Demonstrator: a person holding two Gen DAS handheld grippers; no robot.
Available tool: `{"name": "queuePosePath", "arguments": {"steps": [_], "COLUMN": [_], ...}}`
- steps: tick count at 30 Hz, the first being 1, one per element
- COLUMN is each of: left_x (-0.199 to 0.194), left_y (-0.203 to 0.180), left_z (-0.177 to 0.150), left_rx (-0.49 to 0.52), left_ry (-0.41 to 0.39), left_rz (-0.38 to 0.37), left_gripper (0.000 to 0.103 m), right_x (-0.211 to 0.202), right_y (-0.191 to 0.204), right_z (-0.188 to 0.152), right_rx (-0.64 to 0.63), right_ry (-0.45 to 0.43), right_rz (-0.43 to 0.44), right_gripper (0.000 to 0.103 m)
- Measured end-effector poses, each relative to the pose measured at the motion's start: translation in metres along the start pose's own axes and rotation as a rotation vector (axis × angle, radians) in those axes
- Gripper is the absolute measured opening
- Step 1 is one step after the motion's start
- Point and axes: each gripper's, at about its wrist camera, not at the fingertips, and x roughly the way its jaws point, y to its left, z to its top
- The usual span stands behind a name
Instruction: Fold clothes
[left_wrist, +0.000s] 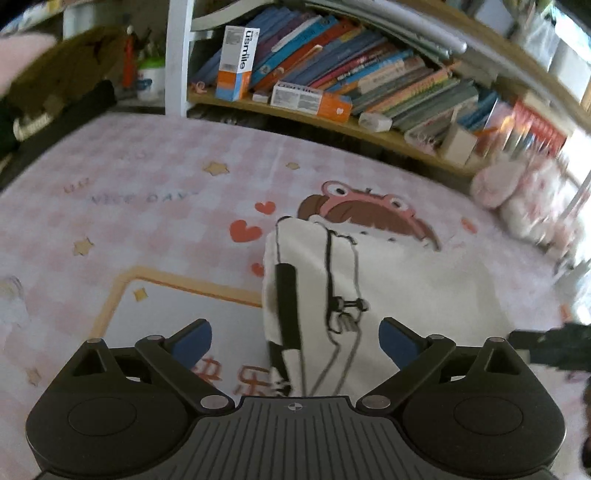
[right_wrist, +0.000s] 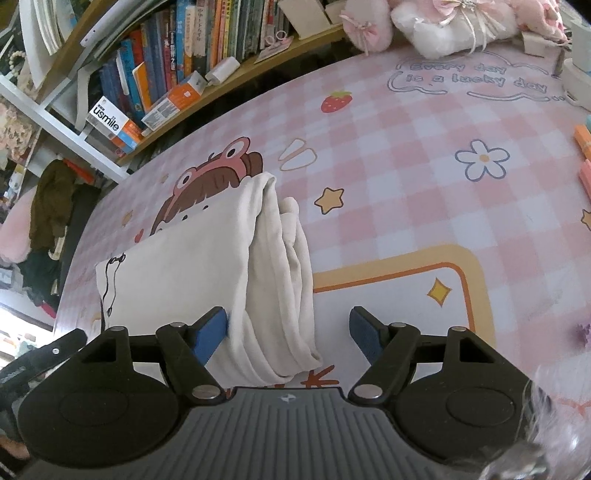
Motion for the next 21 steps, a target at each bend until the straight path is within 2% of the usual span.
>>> {"name": "queuePosePath", "arguments": {"steps": [4,6,8,11,13,15,18,21], "left_x": [0.012,0.016,0.019,0.025,0.029,0.033,0.033,0.036], "left_y": [0.005,0.004,0.008,0.018,0.026,0.035,0.039,0.038], "left_z": [0.000,0.000,0.000,0.001,0.001,0.001,0.001,0.002], "left_rx": [-0.013,-0.004,-0.016,-0.063,-0.103,-0.143,-0.159,-0.145], "left_ry": [0.050,0.065,0.083,0.103,0.121,0.139,0.133,0.138], "left_rz": [-0.105,-0.099,-0.074,-0.047,-0.038,-0.029,-0.055,-0.085], "left_gripper": [0.097,0.097,0.095,0.089,0.080,0.077,0.077,0.072], "right_x": [0.002,0.003,0.005,0.010,0.012,0.014,0.016,0.017], "right_y": [0.000,0.001,0.003,0.009,0.013,0.017,0.021,0.022], "right_z": [0.001,0.002,0.002,0.001,0.002,0.002,0.003,0.002], "right_rx": [-0.010,-0.016,-0.022,-0.038,-0.052,-0.068,-0.089,-0.092], "right_ry": [0.000,0.003,0.010,0.023,0.024,0.024,0.027,0.024], "right_rz": [0.011,0.019,0.031,0.048,0.049,0.044,0.022,-0.002], "right_gripper": [0.070,0.068,0.063,0.059,0.059,0.059,0.056,0.045]}}
